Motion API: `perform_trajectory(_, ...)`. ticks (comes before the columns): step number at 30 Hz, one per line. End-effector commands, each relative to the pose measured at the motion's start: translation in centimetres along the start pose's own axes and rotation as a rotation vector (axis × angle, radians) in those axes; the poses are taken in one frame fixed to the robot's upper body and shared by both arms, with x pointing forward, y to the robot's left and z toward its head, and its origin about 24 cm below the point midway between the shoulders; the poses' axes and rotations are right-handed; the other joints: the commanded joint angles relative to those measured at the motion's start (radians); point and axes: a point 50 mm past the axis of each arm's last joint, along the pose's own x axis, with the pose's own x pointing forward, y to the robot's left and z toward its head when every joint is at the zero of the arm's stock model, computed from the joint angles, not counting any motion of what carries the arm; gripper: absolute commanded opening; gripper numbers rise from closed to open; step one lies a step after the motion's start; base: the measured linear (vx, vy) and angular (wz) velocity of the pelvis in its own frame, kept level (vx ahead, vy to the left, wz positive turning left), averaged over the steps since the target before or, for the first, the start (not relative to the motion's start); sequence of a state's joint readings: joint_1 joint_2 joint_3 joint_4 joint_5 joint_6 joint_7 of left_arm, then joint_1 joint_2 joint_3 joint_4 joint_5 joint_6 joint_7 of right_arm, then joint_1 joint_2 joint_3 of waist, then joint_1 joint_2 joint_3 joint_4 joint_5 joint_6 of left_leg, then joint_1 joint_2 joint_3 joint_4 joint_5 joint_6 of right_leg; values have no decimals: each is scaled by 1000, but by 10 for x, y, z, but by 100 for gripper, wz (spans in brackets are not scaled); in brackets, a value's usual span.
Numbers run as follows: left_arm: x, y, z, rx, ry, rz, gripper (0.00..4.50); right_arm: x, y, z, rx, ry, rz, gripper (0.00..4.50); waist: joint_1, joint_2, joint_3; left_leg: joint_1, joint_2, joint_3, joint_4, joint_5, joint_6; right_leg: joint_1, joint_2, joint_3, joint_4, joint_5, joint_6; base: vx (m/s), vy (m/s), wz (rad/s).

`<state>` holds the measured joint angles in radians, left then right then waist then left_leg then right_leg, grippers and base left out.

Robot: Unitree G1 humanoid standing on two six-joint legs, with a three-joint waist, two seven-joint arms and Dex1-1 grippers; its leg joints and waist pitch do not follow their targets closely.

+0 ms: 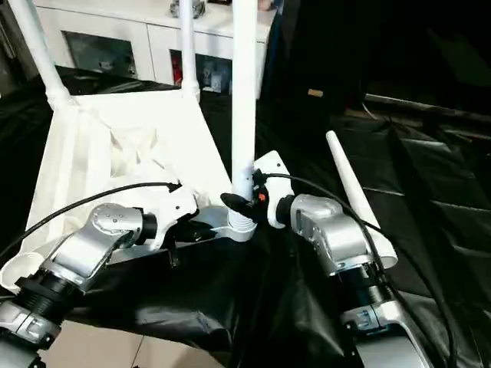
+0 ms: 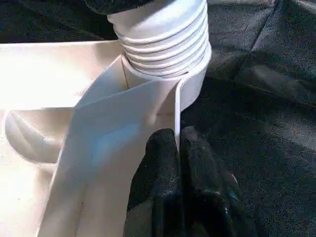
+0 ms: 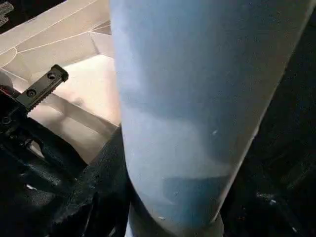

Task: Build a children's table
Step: Insert table leg to table base

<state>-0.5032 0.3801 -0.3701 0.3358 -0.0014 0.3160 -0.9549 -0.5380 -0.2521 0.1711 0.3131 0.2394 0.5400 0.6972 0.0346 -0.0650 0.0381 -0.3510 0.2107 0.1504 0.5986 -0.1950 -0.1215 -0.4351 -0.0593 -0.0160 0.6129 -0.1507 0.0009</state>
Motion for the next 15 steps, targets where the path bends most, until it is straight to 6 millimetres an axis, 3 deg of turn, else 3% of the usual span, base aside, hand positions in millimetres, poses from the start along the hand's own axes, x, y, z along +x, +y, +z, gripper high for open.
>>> perform_trajectory(1,4,-4,-4,-3,9,-22,0,1,-3,-16,49,60,-5,191,5,10,-50,-9,-7,12,-75,-292,3,47,-41,13,-95,-517,-79,0,0,0)
perform_trajectory(4,4,-5,-5,1,11,-20,0,1,-3,-17,77,49,6,191,3,5,-50,-10,-7,11,-75,-302,3,47,-41,12,-99,-538,-71,0,0,0)
perform_trajectory(5,4,-5,-4,1,10,-30,0,0,-3,-17,82,43,13,191,4,13,-49,-8,-7,10,-75,-305,2,46,-41,12,-99,-536,-72,0,0,0)
perform_trajectory(7,3,-6,-4,2,9,-42,0,0,-3,-17,88,37,19,191,3,9,-50,-9,-7,10,-76,-306,4,47,-41,12,-99,-531,-74,0,0,0)
perform_trajectory(8,1,-6,-2,6,2,-51,0,-3,-7,-17,106,3,16,191,3,16,-51,-7,-6,11,-76,-309,2,46,-41,13,-100,-512,-82,0,0,0)
perform_trajectory(13,-1,-5,1,13,-10,-62,0,-9,-11,-24,156,-42,21,191,5,20,-54,-9,-4,12,-78,-296,4,53,-39,14,-89,-403,-131,0,0,0)
perform_trajectory(15,-3,-3,4,6,-22,-59,0,-13,-15,-34,215,-87,-11,191,6,32,-54,-7,-4,13,-78,-298,1,54,-39,15,-88,-379,-147,0,0,0)
